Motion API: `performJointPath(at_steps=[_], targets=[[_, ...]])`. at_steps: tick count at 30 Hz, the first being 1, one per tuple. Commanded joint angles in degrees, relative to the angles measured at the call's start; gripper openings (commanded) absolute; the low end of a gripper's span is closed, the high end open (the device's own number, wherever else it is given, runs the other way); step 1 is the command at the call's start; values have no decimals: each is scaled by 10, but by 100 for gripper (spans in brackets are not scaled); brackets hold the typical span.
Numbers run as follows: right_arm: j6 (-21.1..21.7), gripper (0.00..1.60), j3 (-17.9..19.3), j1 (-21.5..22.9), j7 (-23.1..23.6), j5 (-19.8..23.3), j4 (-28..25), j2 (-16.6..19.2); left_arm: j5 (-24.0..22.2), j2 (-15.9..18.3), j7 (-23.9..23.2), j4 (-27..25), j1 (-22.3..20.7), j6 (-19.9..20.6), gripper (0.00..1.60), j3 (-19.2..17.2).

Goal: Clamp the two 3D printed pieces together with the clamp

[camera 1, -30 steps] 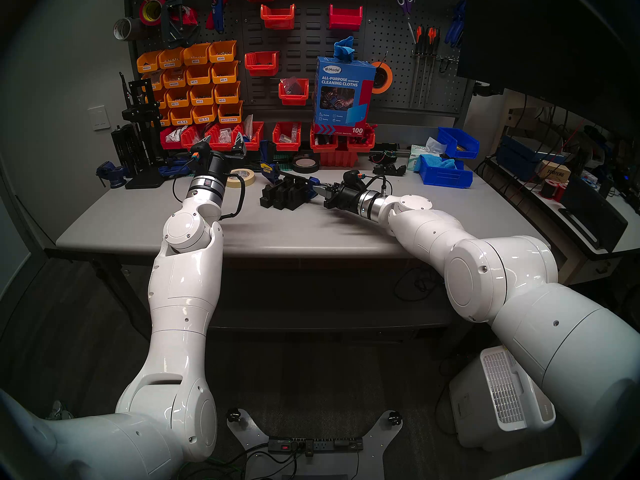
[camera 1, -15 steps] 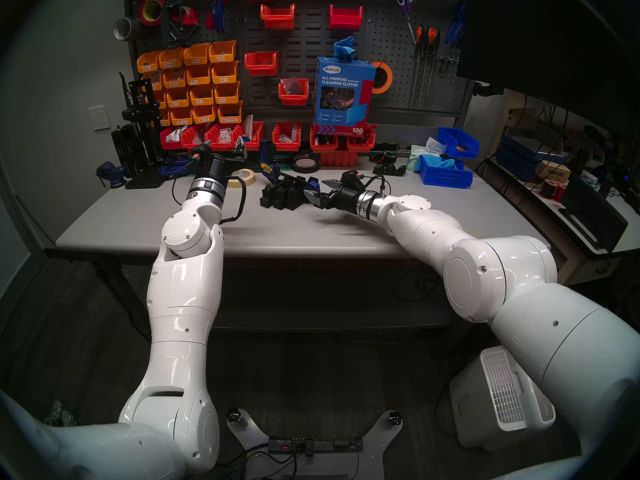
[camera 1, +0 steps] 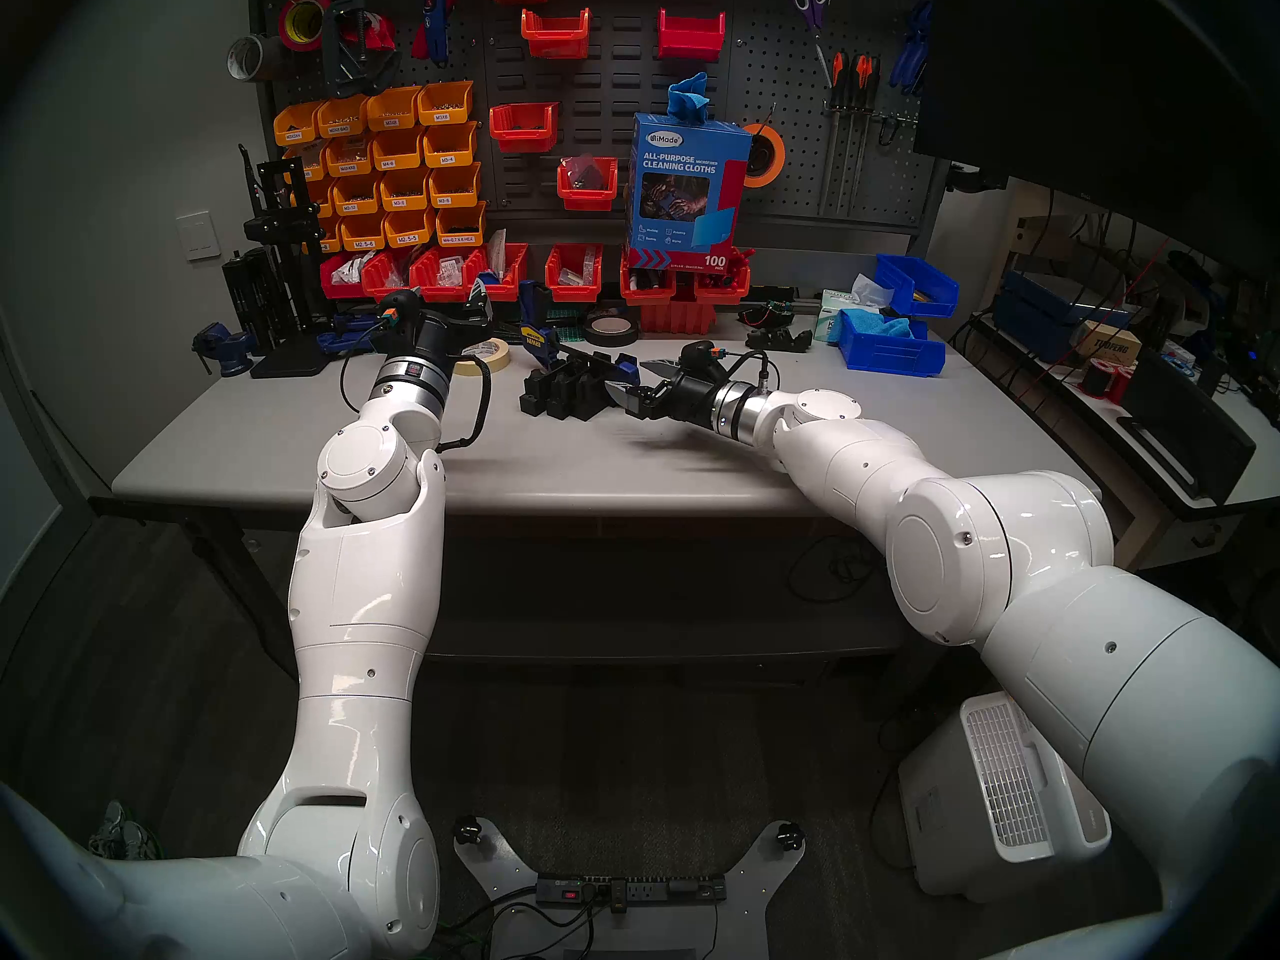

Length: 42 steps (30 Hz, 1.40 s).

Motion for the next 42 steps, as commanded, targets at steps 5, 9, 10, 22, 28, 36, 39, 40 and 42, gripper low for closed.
performJointPath(at_steps=[5, 9, 10, 22, 28, 36, 39, 40, 42], targets=[[1, 160, 0, 47, 1, -1, -26, 10, 1, 11, 3, -31, -22, 11, 160, -5], [1, 160, 0, 56, 1, -2, -29, 15, 1, 16, 6, -33, -27, 17, 160, -8], [0, 160, 0, 57, 1, -2, -30, 16, 1, 17, 7, -33, -29, 18, 160, -9], [-3, 160, 2, 74, -12, -3, -36, 42, 4, 36, 19, -41, -48, 18, 160, -31], [-6, 160, 2, 80, -23, -4, -37, 66, 7, 49, 26, -48, -51, 18, 160, -46], [-9, 160, 2, 81, -37, -6, -35, 93, 10, 61, 33, -56, -42, 19, 160, -65], [-11, 160, 3, 80, -45, -7, -35, 102, 12, 63, 36, -61, -34, 20, 160, -71], [-12, 160, 3, 79, -49, -6, -34, 105, 12, 63, 37, -63, -30, 21, 160, -73], [-14, 160, 4, 78, -55, -6, -34, 110, 13, 62, 38, -68, -20, 23, 160, -75]])
